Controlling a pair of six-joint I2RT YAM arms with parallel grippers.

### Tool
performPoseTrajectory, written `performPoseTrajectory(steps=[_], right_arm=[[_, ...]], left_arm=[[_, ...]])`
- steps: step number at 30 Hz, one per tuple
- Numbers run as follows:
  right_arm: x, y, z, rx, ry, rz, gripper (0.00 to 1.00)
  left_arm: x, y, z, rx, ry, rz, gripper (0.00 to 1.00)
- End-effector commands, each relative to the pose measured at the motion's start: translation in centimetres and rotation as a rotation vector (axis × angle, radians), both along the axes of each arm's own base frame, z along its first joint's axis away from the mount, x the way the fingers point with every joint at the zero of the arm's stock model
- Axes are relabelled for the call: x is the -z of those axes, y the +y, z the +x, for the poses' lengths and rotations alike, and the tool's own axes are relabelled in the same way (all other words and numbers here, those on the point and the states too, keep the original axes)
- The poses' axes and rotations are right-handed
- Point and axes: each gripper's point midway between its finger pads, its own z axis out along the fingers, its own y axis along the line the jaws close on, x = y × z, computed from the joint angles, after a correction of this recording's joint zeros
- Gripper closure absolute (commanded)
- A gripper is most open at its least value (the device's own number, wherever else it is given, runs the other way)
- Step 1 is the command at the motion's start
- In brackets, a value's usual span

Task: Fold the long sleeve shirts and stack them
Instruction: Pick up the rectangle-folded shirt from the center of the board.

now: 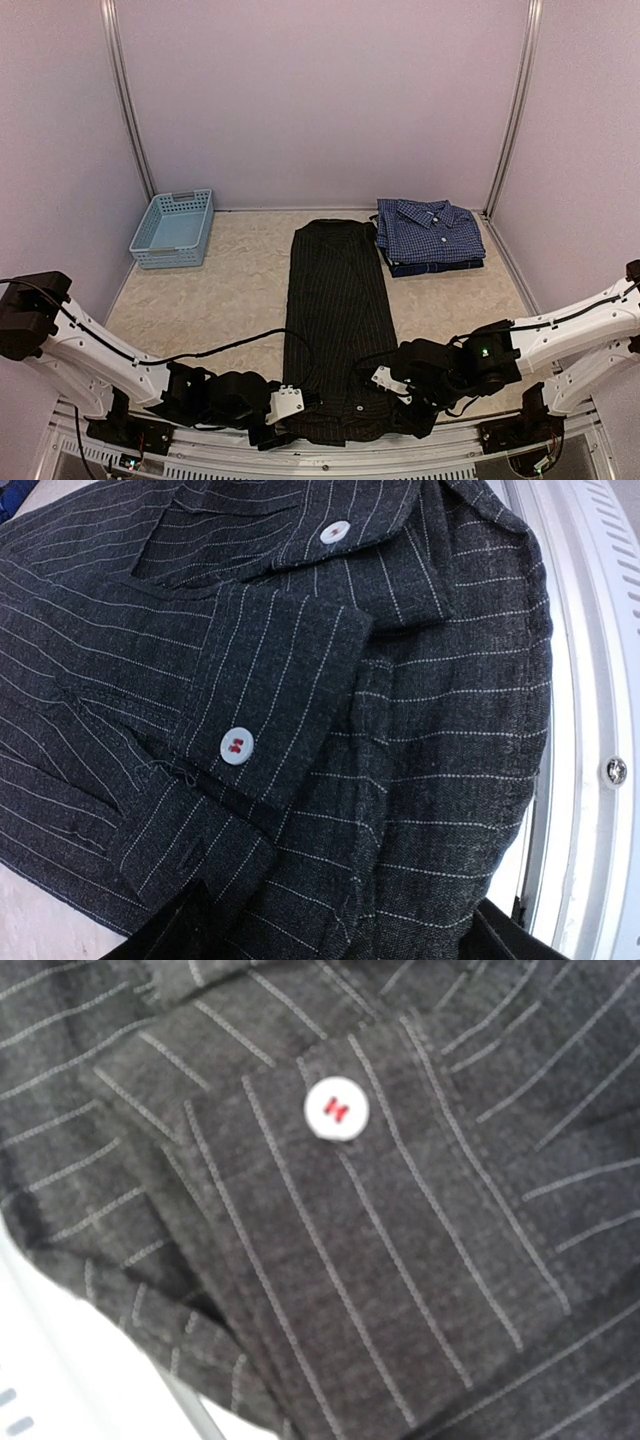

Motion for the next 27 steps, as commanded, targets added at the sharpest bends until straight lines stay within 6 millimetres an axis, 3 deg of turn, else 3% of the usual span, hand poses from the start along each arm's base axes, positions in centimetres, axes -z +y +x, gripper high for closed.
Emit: performPoseTrajectory(steps=[1,8,10,11,17,21,24,27], right_arm=[[-0.6,-0.1,-0.3,0.008,0.006,0.029,1.00],[-1.1,0.1,0.0,0.019,0.005,0.051,1.00],[-1.3,0.3,-0.2,0.018,0.017,0.061,1.00],[-1.4,0.5,-0.4,0.015,0.027,0.071,1.00],[-2.4,1.2,-1.8,0.019,0.124,0.120,1.00],[-3.8,1.0,-2.3,0.046,0.171,0.131,1.00],[-5.3,0.8,-1.7,0.068,0.155,0.124,1.00],[-6.6,0.6,-0.1,0.109,0.142,0.125,1.00]], left_arm=[[-1.1,-1.0,0.3,0.009,-0.008,-0.045,0.32],[-1.2,-1.1,0.1,0.028,0.041,-0.051,0.73],[-1.4,-1.3,0.0,0.030,0.049,-0.051,0.95],[-1.6,-1.3,-0.1,0.031,0.056,-0.052,1.00],[-2.5,-2.1,-2.8,0.104,0.169,-0.050,1.00],[-4.2,-2.1,-4.3,0.146,0.271,-0.066,1.00],[-6.0,-2.2,-4.5,0.153,0.350,-0.114,1.00],[-8.3,-2.3,-3.4,0.142,0.390,-0.181,1.00]])
